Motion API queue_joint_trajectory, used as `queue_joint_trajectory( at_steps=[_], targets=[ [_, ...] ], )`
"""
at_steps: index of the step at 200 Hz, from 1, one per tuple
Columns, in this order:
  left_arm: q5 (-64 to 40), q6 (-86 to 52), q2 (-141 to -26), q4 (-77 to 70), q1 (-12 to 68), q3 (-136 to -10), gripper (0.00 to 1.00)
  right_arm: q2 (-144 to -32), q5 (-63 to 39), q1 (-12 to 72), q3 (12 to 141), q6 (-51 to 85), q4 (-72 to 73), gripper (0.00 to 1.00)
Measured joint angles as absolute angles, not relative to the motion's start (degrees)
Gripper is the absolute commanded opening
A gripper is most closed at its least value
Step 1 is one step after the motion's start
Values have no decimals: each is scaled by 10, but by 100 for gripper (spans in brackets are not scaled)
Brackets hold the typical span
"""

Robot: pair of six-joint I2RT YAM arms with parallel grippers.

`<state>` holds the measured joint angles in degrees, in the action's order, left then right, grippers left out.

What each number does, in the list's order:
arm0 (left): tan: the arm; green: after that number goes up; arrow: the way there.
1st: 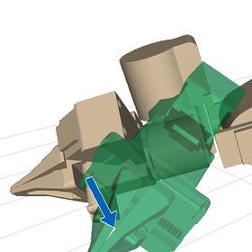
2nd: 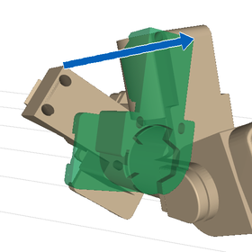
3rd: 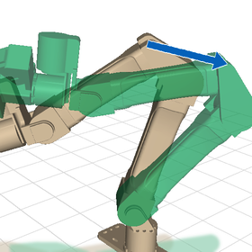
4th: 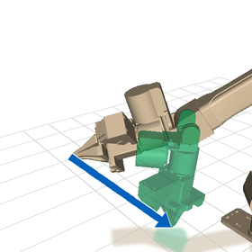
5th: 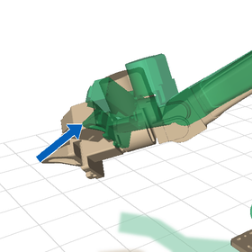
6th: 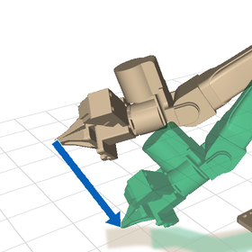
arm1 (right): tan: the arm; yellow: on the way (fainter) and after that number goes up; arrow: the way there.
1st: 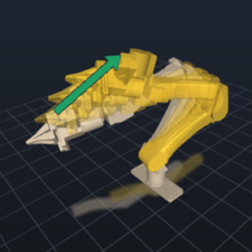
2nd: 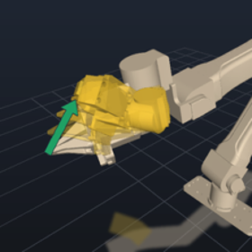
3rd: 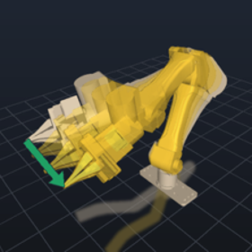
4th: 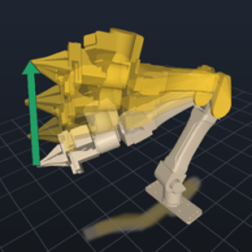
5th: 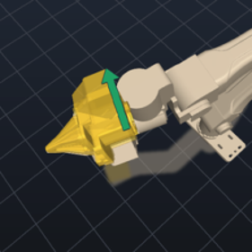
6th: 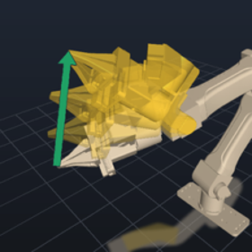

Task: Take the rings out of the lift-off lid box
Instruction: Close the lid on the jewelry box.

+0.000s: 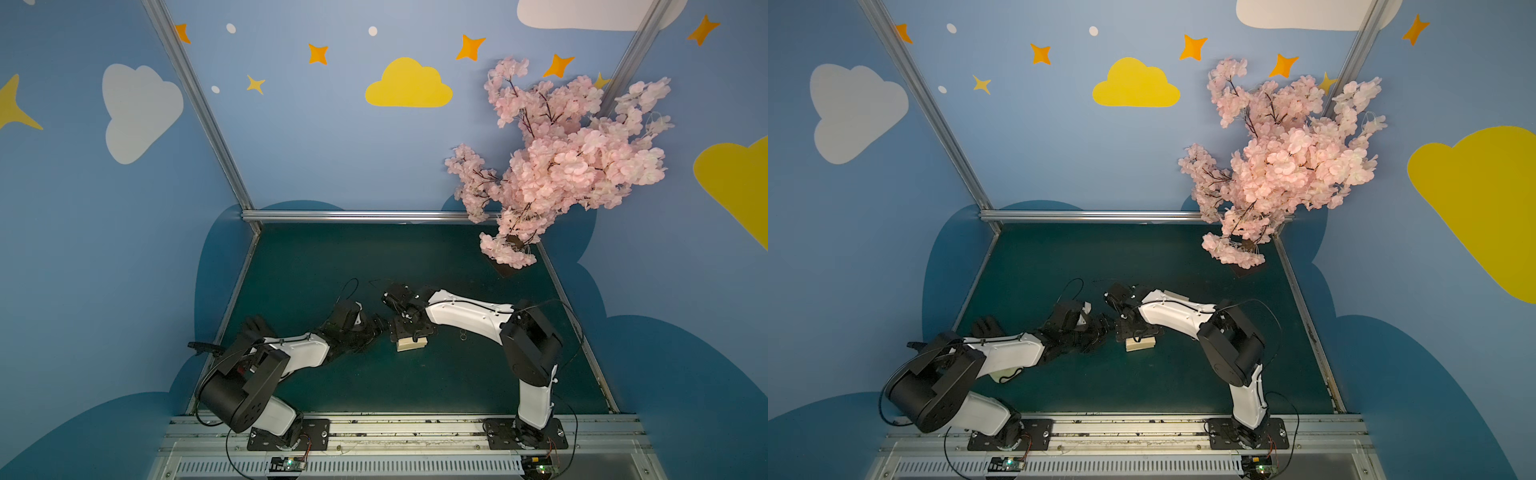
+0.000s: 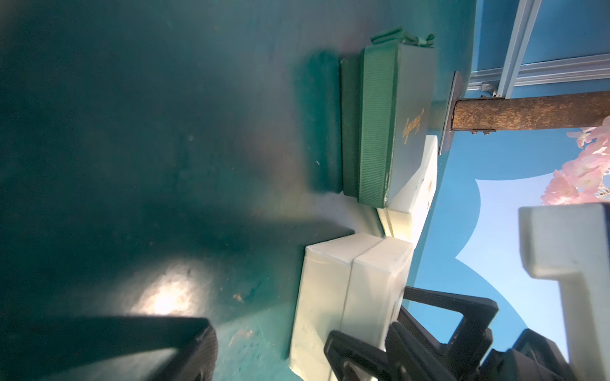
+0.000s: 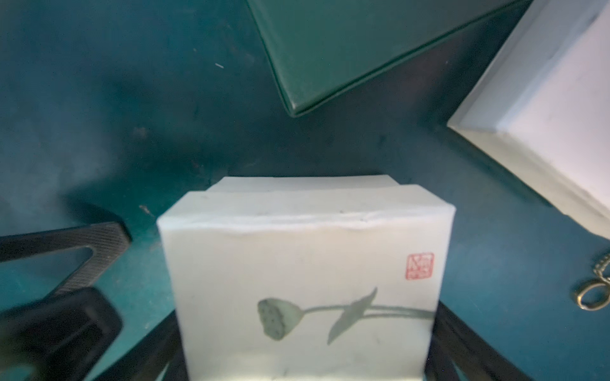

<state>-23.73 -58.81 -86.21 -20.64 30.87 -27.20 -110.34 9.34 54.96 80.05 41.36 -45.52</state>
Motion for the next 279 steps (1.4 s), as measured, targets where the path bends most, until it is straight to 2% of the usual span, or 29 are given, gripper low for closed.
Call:
queue_joint_trajectory(
  at_steps=[132,212,279],
  targets=[
    [-240,-589,-873,-225,309,-273,82,-1098,111,556,794,411,-450,95],
    [-216,-588,-828,-213,312,-256,99,-1066,104,556,764,411,-420,95],
    [-209,-588,-816,-199,309,-252,100,-1061,100,557,761,412,-407,95]
  ],
)
